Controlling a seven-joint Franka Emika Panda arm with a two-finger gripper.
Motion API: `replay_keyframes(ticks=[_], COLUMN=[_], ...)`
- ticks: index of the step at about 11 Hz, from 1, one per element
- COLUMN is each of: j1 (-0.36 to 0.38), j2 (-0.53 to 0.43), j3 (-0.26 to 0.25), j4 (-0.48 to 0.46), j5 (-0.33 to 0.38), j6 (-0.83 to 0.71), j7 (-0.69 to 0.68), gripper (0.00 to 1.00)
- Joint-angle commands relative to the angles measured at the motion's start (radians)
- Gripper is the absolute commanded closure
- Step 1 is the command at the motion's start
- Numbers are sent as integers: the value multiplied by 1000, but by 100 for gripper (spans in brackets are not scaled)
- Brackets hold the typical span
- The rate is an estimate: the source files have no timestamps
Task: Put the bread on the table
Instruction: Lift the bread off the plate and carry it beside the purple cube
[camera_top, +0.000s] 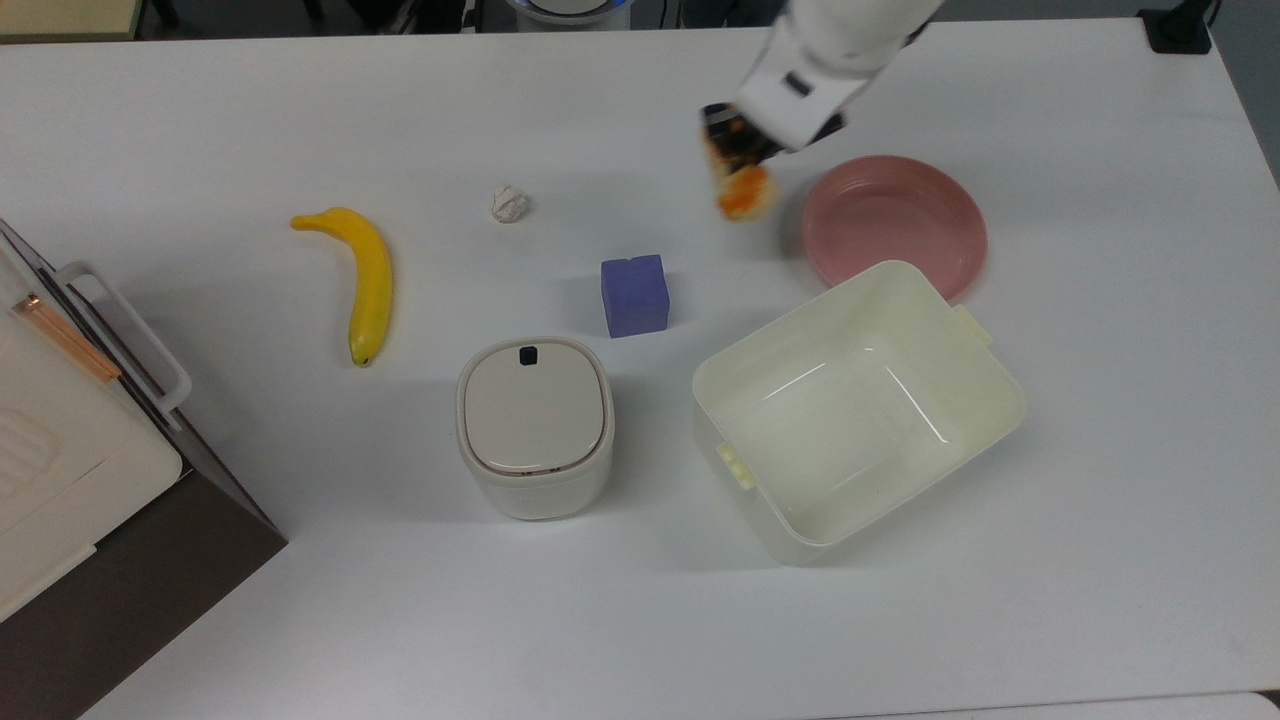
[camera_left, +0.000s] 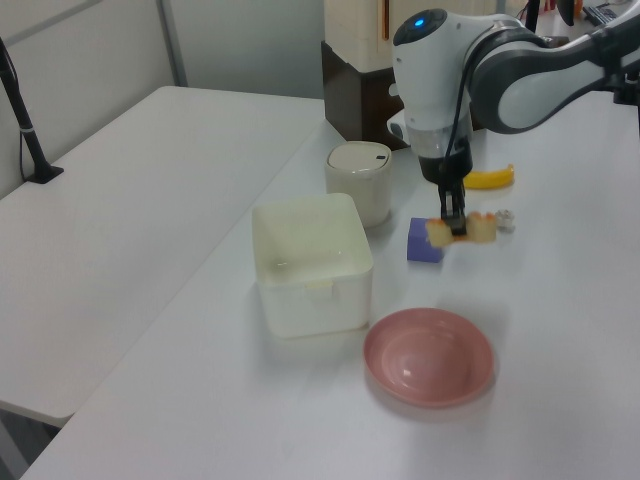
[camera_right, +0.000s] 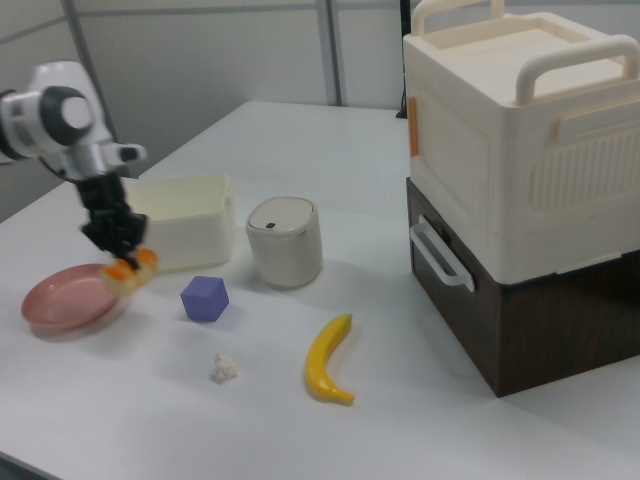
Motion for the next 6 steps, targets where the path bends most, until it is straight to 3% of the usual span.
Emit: replay_keyframes(ticks=[1, 6], j1=[-78, -169], j2=[6, -30], j3=[-16, -53], j4=[-44, -30], j5=[-92, -82], j6=[15, 38], j7=[-81, -159], gripper=[0, 0])
